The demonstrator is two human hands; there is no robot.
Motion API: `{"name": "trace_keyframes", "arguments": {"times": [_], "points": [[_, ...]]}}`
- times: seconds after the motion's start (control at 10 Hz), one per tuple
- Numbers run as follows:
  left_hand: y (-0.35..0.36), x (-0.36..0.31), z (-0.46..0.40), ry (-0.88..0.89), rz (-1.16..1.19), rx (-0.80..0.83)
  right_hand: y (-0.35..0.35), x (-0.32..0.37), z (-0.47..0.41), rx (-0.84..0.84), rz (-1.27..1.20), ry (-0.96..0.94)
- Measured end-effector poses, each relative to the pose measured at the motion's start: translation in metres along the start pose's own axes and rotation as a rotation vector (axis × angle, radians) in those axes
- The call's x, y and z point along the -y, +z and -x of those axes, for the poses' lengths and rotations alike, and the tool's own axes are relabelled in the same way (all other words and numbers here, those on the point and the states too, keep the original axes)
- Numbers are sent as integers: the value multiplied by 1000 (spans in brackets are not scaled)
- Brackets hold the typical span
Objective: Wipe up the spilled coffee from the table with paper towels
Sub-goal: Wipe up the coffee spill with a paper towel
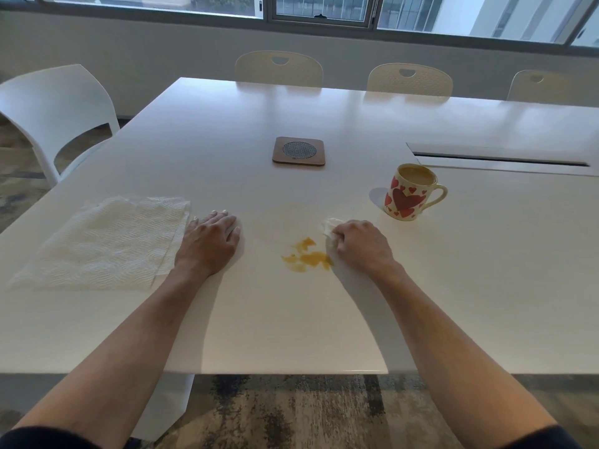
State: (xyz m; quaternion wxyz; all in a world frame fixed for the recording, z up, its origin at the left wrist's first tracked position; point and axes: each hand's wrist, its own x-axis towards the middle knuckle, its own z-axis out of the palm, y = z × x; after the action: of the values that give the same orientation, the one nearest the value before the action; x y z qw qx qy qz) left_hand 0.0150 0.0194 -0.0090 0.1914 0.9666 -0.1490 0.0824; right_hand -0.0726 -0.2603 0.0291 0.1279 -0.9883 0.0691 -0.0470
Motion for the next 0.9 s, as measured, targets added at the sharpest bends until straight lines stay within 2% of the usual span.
{"name": "trace_keyframes", "arguments": {"times": [0.2, 0.5, 0.9], "points": [[-1, 0, 0, -1, -5, -7, 2, 24, 2, 8, 5, -28], [-1, 0, 1, 5, -15, -14, 12, 60, 6, 85, 5, -195], [-2, -1, 1, 2, -17, -6, 4, 48, 41, 88, -88, -337]]}}
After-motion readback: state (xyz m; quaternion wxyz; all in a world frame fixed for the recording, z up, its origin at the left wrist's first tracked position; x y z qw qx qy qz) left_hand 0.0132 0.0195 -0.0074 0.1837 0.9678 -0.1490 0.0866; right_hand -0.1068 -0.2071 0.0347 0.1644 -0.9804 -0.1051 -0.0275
